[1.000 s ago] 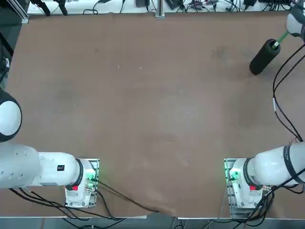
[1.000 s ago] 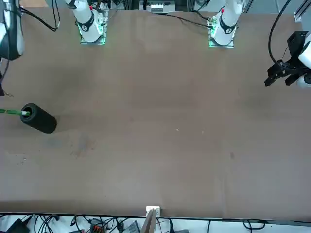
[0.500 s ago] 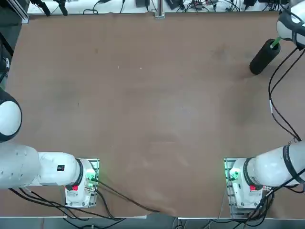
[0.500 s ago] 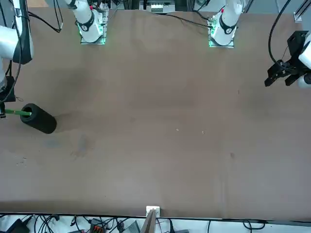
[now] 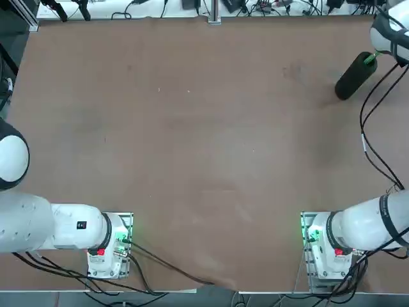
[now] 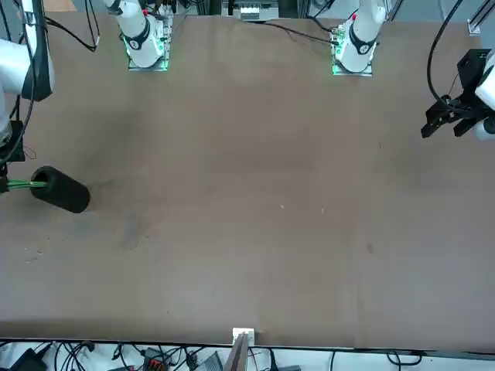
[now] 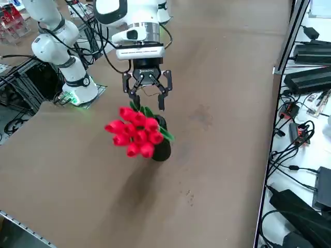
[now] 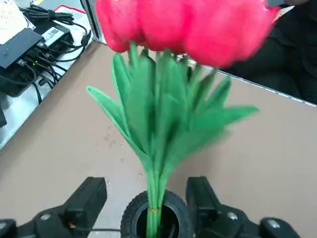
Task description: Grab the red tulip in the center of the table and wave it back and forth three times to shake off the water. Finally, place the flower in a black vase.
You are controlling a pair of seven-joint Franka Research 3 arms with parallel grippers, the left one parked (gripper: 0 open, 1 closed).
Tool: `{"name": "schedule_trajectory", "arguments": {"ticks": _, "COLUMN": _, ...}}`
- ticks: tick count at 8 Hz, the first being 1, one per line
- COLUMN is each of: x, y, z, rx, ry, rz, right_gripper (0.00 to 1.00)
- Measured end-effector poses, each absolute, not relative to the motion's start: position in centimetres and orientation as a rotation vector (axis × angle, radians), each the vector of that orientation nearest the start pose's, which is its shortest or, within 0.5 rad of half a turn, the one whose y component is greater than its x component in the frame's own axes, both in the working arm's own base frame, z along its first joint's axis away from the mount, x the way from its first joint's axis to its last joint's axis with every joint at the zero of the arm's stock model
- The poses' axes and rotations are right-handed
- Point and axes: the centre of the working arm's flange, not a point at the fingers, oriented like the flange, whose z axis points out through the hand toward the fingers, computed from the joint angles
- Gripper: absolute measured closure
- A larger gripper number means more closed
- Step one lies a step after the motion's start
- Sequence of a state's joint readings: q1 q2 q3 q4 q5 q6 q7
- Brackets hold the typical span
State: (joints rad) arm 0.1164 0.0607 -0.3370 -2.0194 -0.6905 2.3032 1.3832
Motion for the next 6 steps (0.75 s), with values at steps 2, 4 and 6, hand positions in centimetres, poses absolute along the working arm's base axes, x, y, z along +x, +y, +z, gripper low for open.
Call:
{"name": "schedule_trajectory", "arguments": {"ticks": 2, "x": 57.2, "y": -11.4, "z": 45.2, "rx": -2.830, "ry": 1.926, "rz": -0.840, "right_gripper": 0.00}}
{"name": "schedule_trajectory", "arguments": {"ticks": 4, "x": 56.9, "y": -9.0, "z": 46.6, "rx": -2.862, "ry": 1.930, "rz": -0.824, "right_gripper": 0.00}}
{"name": "schedule_trajectory", "arguments": {"ticks": 6, "x": 56.8, "y": -7.5, "z": 49.2, "rx": -2.974, "ry": 1.816, "rz": -0.774, "right_gripper": 0.00}}
